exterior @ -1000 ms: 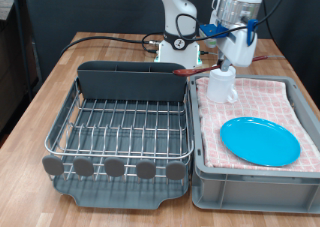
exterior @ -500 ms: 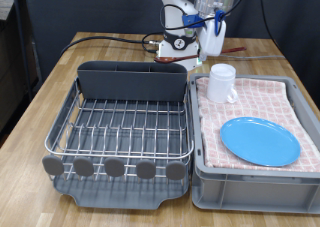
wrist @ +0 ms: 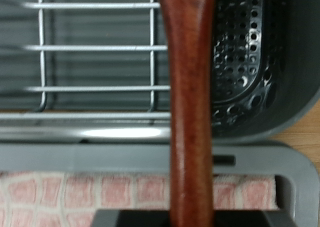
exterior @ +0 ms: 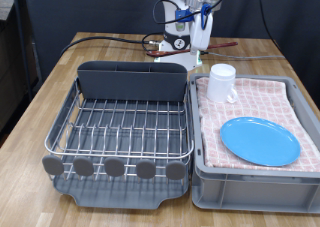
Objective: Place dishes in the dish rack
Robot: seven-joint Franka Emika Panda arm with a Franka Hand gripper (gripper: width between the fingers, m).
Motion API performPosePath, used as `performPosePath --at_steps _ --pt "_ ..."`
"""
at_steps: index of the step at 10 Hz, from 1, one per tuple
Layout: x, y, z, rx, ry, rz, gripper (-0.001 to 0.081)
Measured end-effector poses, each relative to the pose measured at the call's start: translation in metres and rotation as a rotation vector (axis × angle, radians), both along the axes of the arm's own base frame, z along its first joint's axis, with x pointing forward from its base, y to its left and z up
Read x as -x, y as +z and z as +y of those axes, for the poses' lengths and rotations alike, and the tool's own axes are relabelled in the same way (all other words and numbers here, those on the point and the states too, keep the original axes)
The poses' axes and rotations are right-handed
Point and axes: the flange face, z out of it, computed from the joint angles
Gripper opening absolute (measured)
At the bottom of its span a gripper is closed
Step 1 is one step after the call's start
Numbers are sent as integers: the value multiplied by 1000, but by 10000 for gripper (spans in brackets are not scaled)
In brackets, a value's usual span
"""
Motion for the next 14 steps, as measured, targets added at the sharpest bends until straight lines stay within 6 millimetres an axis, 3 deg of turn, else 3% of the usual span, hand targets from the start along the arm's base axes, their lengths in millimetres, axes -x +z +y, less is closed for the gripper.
performPosePath --at_steps 8,14 --pt "16 -19 -70 -79 5 57 86" --pt "24 -28 -103 -318 -8 10 86"
